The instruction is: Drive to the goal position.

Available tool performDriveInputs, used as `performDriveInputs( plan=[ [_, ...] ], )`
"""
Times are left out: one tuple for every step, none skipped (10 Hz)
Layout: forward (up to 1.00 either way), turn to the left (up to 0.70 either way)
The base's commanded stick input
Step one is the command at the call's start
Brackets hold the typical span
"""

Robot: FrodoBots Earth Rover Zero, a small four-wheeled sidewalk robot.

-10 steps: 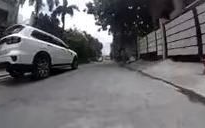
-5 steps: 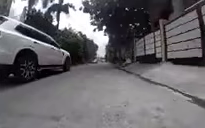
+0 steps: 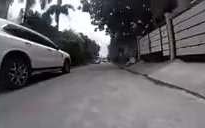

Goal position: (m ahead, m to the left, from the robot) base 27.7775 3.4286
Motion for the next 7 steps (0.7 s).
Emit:
performDriveInputs(
  plan=[
    [1.00, 0.00],
    [1.00, -0.02],
    [1.00, -0.20],
    [1.00, -0.38],
    [1.00, -0.36],
    [1.00, -0.15],
    [1.00, 0.00]
  ],
)
